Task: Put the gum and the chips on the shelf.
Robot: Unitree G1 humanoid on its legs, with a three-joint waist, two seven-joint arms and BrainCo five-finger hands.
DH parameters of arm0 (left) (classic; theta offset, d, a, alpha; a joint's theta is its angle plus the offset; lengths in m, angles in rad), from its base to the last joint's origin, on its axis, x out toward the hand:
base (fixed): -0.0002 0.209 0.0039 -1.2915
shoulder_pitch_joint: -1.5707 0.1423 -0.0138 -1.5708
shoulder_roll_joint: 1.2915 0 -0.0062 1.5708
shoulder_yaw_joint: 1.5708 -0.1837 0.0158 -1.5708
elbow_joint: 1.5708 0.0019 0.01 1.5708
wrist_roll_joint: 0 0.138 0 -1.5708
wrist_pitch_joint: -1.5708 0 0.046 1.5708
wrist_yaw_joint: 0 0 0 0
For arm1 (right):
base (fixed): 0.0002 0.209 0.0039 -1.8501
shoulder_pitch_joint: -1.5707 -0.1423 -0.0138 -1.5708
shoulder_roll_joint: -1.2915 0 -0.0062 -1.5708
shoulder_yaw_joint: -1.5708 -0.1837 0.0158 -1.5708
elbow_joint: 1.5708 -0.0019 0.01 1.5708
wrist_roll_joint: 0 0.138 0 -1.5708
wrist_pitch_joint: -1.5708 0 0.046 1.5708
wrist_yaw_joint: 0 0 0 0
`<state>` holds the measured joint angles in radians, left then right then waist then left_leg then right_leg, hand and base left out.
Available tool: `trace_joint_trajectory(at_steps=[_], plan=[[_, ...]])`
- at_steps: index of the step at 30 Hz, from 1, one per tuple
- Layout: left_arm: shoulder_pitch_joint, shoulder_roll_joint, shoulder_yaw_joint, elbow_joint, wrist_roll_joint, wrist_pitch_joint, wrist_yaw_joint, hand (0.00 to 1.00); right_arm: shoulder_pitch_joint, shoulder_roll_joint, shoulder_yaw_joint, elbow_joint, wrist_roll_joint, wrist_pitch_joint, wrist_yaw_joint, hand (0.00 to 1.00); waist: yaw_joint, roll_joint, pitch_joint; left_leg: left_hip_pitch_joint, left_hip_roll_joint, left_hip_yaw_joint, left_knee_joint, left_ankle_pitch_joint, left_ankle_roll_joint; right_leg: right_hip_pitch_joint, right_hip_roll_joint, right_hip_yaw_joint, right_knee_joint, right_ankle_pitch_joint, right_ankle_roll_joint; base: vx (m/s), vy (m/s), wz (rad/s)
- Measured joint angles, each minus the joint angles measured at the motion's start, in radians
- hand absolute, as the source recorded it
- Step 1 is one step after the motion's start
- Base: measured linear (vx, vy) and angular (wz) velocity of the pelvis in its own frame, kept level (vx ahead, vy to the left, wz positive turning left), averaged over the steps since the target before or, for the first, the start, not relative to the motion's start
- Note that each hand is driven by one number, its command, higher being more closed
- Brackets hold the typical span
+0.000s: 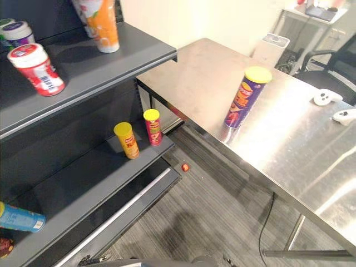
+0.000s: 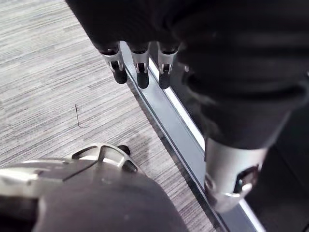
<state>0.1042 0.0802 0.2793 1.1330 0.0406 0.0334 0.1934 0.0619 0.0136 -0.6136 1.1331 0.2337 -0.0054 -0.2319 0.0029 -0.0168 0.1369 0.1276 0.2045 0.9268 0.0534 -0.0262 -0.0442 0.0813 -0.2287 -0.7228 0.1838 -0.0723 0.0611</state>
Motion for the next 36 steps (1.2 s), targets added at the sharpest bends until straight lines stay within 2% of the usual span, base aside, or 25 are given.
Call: trace_joint_trajectory(at_steps=[3, 5, 7, 8, 9, 10, 11, 12, 13, 15, 16, 18, 19, 20, 21, 23, 25, 30, 36], plan=[[-0.002, 0.011, 0.008, -0.005, -0.001, 0.0, 0.001, 0.0, -0.02, 0.014, -0.003, 0.001, 0.0, 0.0, 0.0, 0.0, -0.006, -0.017, 0.027, 0.008, -0.005, 0.03, 0.004, 0.008, -0.012, 0.05, 0.048, 0.019, -0.167, 0.026, 0.038, -0.08, -0.136, -0.41], [-0.001, 0.002, 0.039, -0.013, -0.001, 0.0, 0.002, 0.0, -0.016, 0.015, -0.009, 0.002, 0.002, 0.0, -0.001, 0.0, -0.019, -0.014, 0.044, 0.015, 0.001, 0.048, 0.018, 0.011, -0.018, 0.065, 0.06, 0.026, -0.204, 0.033, 0.038, -0.12, -0.092, -0.21], [-0.001, -0.003, 0.053, -0.016, -0.001, 0.0, 0.003, 0.0, -0.018, 0.011, -0.007, 0.003, 0.002, -0.007, -0.001, 0.0, -0.026, -0.009, 0.061, 0.006, 0.034, 0.058, 0.098, 0.007, -0.02, 0.062, 0.06, 0.051, -0.205, 0.032, 0.038, -0.09, -0.07, -0.36], [-0.001, -0.009, 0.073, -0.016, -0.001, 0.001, 0.003, 0.0, -0.016, 0.01, -0.007, 0.005, 0.002, -0.009, -0.001, 0.0, -0.027, -0.006, 0.065, -0.009, 0.078, 0.061, 0.195, -0.004, -0.025, 0.058, 0.062, 0.074, -0.205, 0.029, 0.033, -0.09, -0.095, -0.59], [0.0, -0.018, 0.087, -0.018, -0.011, 0.0, 0.006, 0.0, -0.015, 0.002, -0.005, 0.005, 0.004, -0.011, 0.0, 0.0, -0.027, 0.003, 0.075, -0.013, 0.124, 0.06, 0.293, -0.014, -0.013, 0.06, 0.072, 0.111, -0.204, 0.025, 0.026, -0.08, -0.079, -0.68], [0.0, -0.024, 0.096, -0.019, -0.027, -0.001, 0.011, 0.0, -0.014, -0.002, -0.004, 0.005, 0.005, -0.011, 0.0, 0.0, -0.026, 0.009, 0.078, -0.016, 0.146, 0.039, 0.342, -0.015, -0.01, 0.061, 0.078, 0.134, -0.203, 0.022, 0.021, -0.08, -0.069, -0.95], [0.006, -0.038, 0.115, -0.022, -0.064, -0.003, 0.023, 0.0, -0.011, -0.004, 0.004, 0.004, 0.009, -0.017, 0.0, 0.0, -0.025, 0.023, 0.08, -0.047, 0.18, -0.068, 0.438, -0.015, -0.005, 0.061, 0.087, 0.188, -0.195, 0.019, 0.009, -0.05, -0.016, -0.92], [0.008, -0.037, 0.118, -0.021, -0.079, -0.004, 0.027, 0.0, -0.009, -0.011, 0.005, 0.002, 0.01, -0.022, -0.001, 0.0, -0.023, 0.017, 0.085, -0.077, 0.159, -0.162, 0.435, -0.049, -0.019, 0.053, 0.084, 0.217, -0.191, 0.017, 0.005, -0.03, 0.044, -1.42], [0.01, -0.048, 0.116, -0.021, -0.109, -0.002, 0.033, 0.0, -0.02, -0.038, 0.007, 0.004, 0.011, -0.027, -0.002, 0.0, -0.025, 0.034, 0.089, -0.12, 0.046, -0.423, 0.358, -0.116, -0.037, 0.022, 0.067, 0.293, -0.175, 0.016, 0.001, -0.02, 0.099, -1.4], [0.014, -0.056, 0.112, -0.023, -0.117, -0.003, 0.039, 0.0, -0.022, -0.049, 0.019, 0.003, 0.011, -0.03, -0.002, 0.0, -0.02, 0.043, 0.089, -0.142, -0.063, -0.638, 0.248, -0.136, -0.042, -0.016, 0.065, 0.387, -0.173, 0.023, -0.005, -0.04, 0.149, -1.61], [0.014, -0.056, 0.113, -0.025, -0.116, -0.003, 0.039, 0.0, -0.021, -0.047, 0.033, 0.001, 0.011, -0.029, -0.002, 0.0, -0.019, 0.045, 0.089, -0.145, -0.097, -0.727, 0.182, -0.131, -0.042, -0.036, 0.076, 0.448, -0.171, 0.028, -0.001, -0.04, 0.146, -1.58], [0.015, -0.068, 0.123, -0.03, -0.115, -0.003, 0.04, 0.0, -0.016, -0.044, 0.033, -0.002, 0.012, -0.028, -0.002, 0.0, -0.016, 0.06, 0.092, -0.143, -0.104, -0.808, 0.122, -0.088, -0.043, -0.048, 0.104, 0.511, -0.172, 0.036, 0.011, -0.01, 0.127, -1.23], [0.015, -0.075, 0.138, -0.032, -0.114, -0.005, 0.041, 0.0, -0.004, -0.043, 0.033, -0.017, 0.014, -0.027, -0.002, 0.0, -0.012, 0.064, 0.088, -0.131, -0.103, -0.808, 0.121, -0.118, -0.045, -0.059, 0.112, 0.549, -0.177, 0.042, 0.021, 0.07, 0.147, -0.94], [0.009, -0.077, 0.153, -0.047, -0.114, -0.009, 0.043, 0.0, 0.011, -0.03, 0.034, -0.036, 0.033, -0.03, 0.001, 0.0, -0.013, 0.058, 0.084, -0.131, -0.115, -0.791, 0.108, -0.123, -0.042, -0.069, 0.106, 0.572, -0.192, 0.055, 0.035, 0.08, 0.19, -0.82], [0.0, -0.079, 0.16, -0.066, -0.114, -0.016, 0.047, 0.0, 0.021, -0.02, 0.029, -0.042, 0.062, -0.03, 0.004, 0.0, -0.007, 0.053, 0.084, -0.141, -0.121, -0.763, 0.094, -0.143, -0.023, -0.094, 0.099, 0.593, -0.198, 0.072, 0.046, 0.08, 0.168, -0.55], [-0.004, -0.086, 0.192, -0.075, -0.117, -0.024, 0.047, 0.0, 0.024, 0.0, 0.003, -0.044, 0.089, -0.029, 0.022, 0.0, 0.006, 0.04, 0.087, -0.141, -0.136, -0.724, 0.086, -0.144, -0.02, -0.116, 0.087, 0.626, -0.203, 0.093, 0.059, 0.03, 0.16, -0.47], [-0.001, -0.092, 0.201, -0.076, -0.117, -0.024, 0.049, 0.0, 0.026, 0.003, -0.009, -0.046, 0.096, -0.028, 0.03, 0.0, 0.004, 0.041, 0.087, -0.122, -0.146, -0.708, 0.072, -0.146, -0.017, -0.112, 0.08, 0.645, -0.208, 0.1, 0.068, 0.05, 0.094, -0.34], [-0.001, -0.111, 0.233, -0.076, -0.115, -0.025, 0.051, 0.0, 0.02, 0.003, -0.009, -0.061, 0.099, -0.031, 0.032, 0.0, 0.012, 0.049, 0.081, -0.079, -0.141, -0.666, 0.034, -0.146, -0.018, -0.111, 0.097, 0.677, -0.213, 0.102, 0.071, 0.06, 0.004, -0.25], [-0.002, -0.112, 0.237, -0.075, -0.114, -0.036, 0.046, 0.0, 0.021, 0.003, -0.011, -0.061, 0.093, -0.031, 0.039, 0.0, 0.028, 0.042, 0.077, -0.033, -0.139, -0.636, 0.015, -0.147, -0.018, -0.1, 0.108, 0.704, -0.196, 0.1, 0.065, 0.0, -0.002, -0.18]])
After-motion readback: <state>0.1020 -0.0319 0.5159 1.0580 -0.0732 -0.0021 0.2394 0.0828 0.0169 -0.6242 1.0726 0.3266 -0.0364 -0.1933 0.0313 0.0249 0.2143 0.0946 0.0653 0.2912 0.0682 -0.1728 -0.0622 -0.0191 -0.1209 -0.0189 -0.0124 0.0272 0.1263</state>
